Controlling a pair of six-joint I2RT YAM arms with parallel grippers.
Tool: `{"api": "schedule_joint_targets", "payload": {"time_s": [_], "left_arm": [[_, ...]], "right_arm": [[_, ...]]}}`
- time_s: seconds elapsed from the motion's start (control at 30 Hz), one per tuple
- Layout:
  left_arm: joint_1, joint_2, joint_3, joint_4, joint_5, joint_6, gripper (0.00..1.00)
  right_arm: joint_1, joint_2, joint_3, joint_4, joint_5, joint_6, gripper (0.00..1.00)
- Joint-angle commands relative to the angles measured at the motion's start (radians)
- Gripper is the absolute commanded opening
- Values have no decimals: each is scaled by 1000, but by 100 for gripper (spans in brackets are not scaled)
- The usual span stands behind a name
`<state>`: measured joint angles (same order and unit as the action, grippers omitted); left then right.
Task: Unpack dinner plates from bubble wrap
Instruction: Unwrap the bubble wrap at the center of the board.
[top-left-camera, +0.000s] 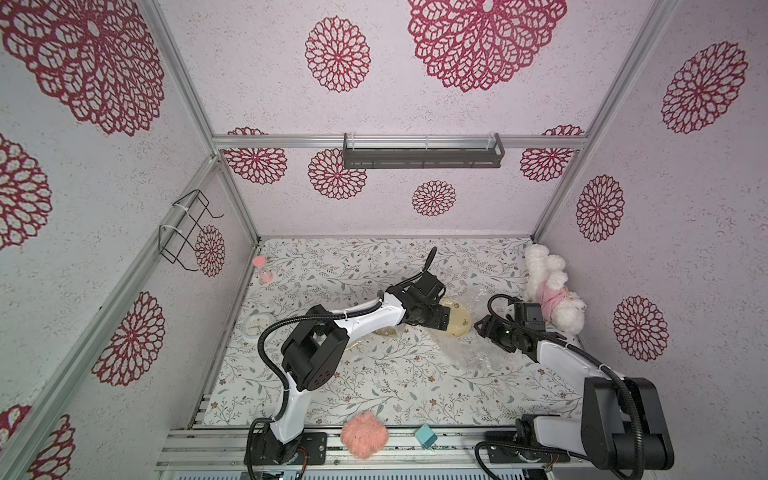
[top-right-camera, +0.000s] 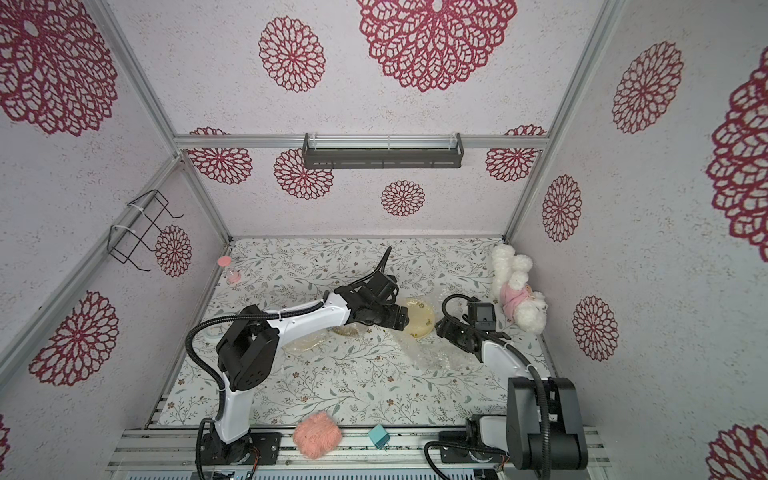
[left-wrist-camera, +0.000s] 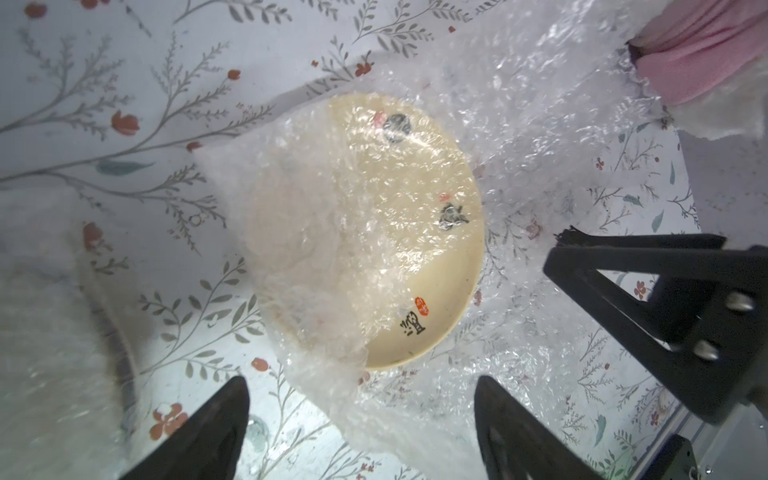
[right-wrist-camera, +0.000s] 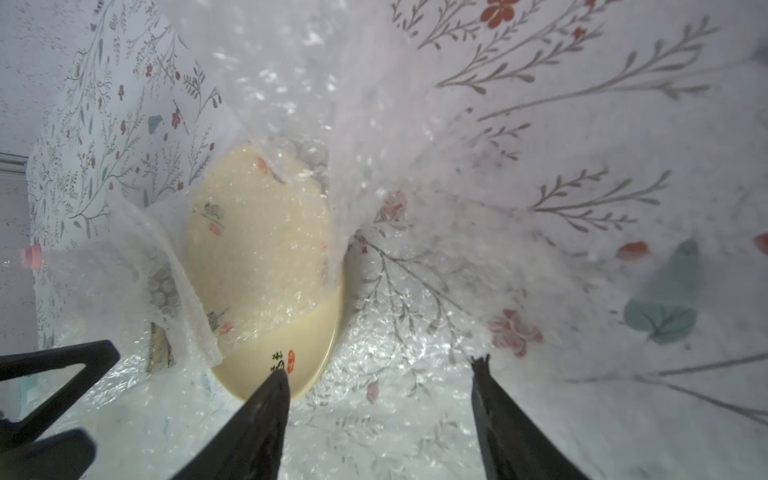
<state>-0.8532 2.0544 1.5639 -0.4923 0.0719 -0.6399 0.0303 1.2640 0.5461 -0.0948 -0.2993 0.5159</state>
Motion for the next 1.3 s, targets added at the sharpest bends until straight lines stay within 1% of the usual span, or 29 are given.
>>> {"api": "schedule_joint_targets", "payload": {"time_s": [0.0,0.07,0.13,0.2,0.27,0.3,0.33,0.37,0.5,0.7,0.8,0.97,1.17,1.27], "left_arm": [[-5,-54,-23,15,-33,-66,93],[-6,-63,-32,18,-35,-85,98],[-7,-71,-39,20,-40,-99,99],[-7,-76,-42,17,-44,-107,99],[-9,-79,-42,11,-43,-109,97],[-11,-79,-42,9,-43,-109,97],[-12,-77,-40,4,-47,-107,97],[-13,-76,-36,-6,-59,-107,97],[-15,-52,-9,-38,-70,-97,97],[-15,-13,54,-36,-61,-83,97],[-15,9,79,-35,-55,-70,100],[-17,49,110,-59,-63,-45,94],[-28,91,163,-149,-124,10,87],[-29,96,159,-145,-107,14,82]], "right_arm": [[-7,-44,33,-66,-21,-24,72],[-7,-61,44,-86,-21,-28,74],[-8,-78,60,-108,-25,-34,76],[-7,-91,75,-128,-31,-40,82],[-7,-103,89,-142,-36,-43,86],[-7,-110,96,-148,-37,-43,90],[-9,-116,100,-152,-42,-43,96],[-9,-120,104,-155,-45,-43,99],[-10,-135,113,-163,-50,-39,99],[-18,-151,103,-164,-47,-31,99],[-26,-167,95,-170,-43,-30,99],[-37,-182,85,-178,-42,-30,99],[-46,-189,59,-165,-47,-19,99],[-47,-188,48,-151,-50,-13,99]]}}
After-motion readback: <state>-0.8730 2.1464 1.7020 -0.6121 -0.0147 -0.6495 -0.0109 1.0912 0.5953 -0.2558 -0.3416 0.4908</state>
